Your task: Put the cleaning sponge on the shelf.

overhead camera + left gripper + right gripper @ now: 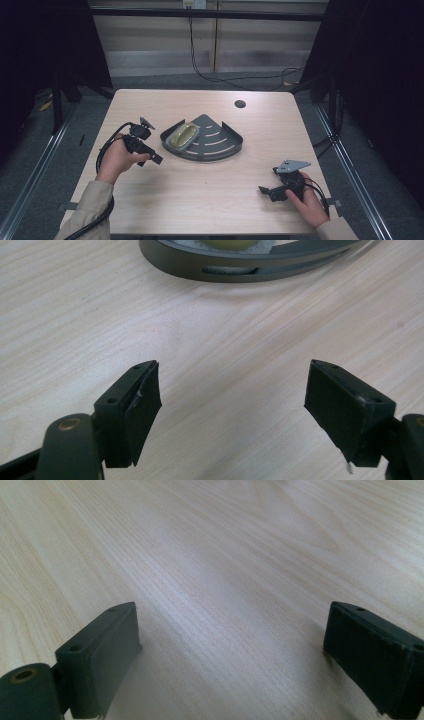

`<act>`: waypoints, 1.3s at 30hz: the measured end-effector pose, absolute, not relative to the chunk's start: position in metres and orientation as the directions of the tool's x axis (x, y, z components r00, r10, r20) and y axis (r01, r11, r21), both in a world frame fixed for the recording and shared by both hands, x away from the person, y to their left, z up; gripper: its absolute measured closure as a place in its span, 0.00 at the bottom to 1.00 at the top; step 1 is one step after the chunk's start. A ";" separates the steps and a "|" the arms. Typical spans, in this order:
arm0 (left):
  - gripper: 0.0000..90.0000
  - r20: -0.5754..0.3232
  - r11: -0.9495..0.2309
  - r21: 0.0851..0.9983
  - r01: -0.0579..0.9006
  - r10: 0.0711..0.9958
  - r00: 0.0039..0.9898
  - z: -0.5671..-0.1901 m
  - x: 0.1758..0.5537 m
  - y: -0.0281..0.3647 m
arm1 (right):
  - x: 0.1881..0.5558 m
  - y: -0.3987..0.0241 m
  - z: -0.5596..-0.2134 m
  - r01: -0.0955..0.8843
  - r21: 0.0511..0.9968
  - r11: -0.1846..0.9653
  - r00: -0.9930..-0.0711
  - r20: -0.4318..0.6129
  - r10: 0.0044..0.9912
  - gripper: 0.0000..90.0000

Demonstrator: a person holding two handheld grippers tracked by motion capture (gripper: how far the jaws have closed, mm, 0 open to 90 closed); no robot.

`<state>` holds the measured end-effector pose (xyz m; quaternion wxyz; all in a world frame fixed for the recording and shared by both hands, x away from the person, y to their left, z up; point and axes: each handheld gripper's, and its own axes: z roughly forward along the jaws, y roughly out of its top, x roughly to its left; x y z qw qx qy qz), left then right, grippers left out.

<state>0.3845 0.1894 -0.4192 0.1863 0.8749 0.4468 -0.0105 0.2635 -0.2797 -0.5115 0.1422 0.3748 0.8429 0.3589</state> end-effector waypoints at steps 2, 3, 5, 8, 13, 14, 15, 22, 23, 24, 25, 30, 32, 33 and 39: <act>0.24 -0.184 -0.532 0.316 0.785 0.778 0.601 -0.421 0.382 0.191 | 0.263 -0.280 -0.512 0.531 0.711 0.461 -0.678 0.030 0.734 0.08; 0.24 -0.184 -0.529 0.318 0.787 0.780 0.599 -0.422 0.380 0.191 | 0.263 -0.280 -0.512 0.532 0.711 0.460 -0.677 0.031 0.735 0.08; 0.24 -0.184 -0.534 0.316 0.784 0.776 0.603 -0.424 0.378 0.193 | 0.263 -0.280 -0.512 0.532 0.711 0.460 -0.677 0.031 0.735 0.08; 0.24 -0.182 -0.536 0.311 0.785 0.777 0.602 -0.427 0.374 0.195 | 0.263 -0.280 -0.512 0.531 0.711 0.461 -0.678 0.030 0.734 0.08; 0.24 -0.164 -0.547 0.312 0.777 0.775 0.611 -0.435 0.367 0.201 | 0.263 -0.280 -0.512 0.531 0.711 0.460 -0.678 0.030 0.735 0.08; 0.24 -0.168 -0.542 0.314 0.779 0.776 0.608 -0.436 0.366 0.202 | 0.263 -0.280 -0.512 0.532 0.711 0.460 -0.677 0.031 0.735 0.08; 0.24 -0.167 -0.542 0.315 0.779 0.777 0.608 -0.437 0.365 0.203 | 0.263 -0.280 -0.512 0.530 0.712 0.461 -0.679 0.029 0.734 0.08; 0.25 -0.166 -0.549 0.307 0.777 0.774 0.612 -0.445 0.355 0.210 | 0.263 -0.280 -0.512 0.531 0.711 0.461 -0.678 0.030 0.734 0.08; 0.25 -0.158 -0.553 0.300 0.777 0.775 0.613 -0.446 0.354 0.211 | 0.263 -0.280 -0.512 0.530 0.712 0.461 -0.678 0.030 0.734 0.08; 0.25 -0.159 -0.552 0.298 0.779 0.776 0.611 -0.447 0.352 0.212 | 0.263 -0.280 -0.512 0.530 0.711 0.461 -0.678 0.030 0.734 0.08; 0.25 -0.163 -0.553 0.296 0.779 0.774 0.612 -0.447 0.351 0.213 | 0.263 -0.280 -0.512 0.530 0.712 0.461 -0.679 0.029 0.734 0.08; 0.25 -0.163 -0.558 0.306 0.772 0.768 0.620 -0.449 0.346 0.218 | 0.263 -0.280 -0.512 0.531 0.711 0.460 -0.678 0.031 0.735 0.08; 0.25 -0.160 -0.559 0.309 0.769 0.767 0.622 -0.450 0.344 0.220 | 0.263 -0.280 -0.512 0.531 0.711 0.460 -0.677 0.031 0.735 0.08; 0.25 -0.163 -0.552 0.316 0.771 0.769 0.618 -0.450 0.343 0.221 | 0.263 -0.280 -0.512 0.530 0.711 0.461 -0.678 0.030 0.734 0.08; 0.25 -0.150 -0.557 0.323 0.765 0.768 0.623 -0.455 0.338 0.226 | 0.263 -0.280 -0.512 0.530 0.712 0.461 -0.678 0.030 0.734 0.08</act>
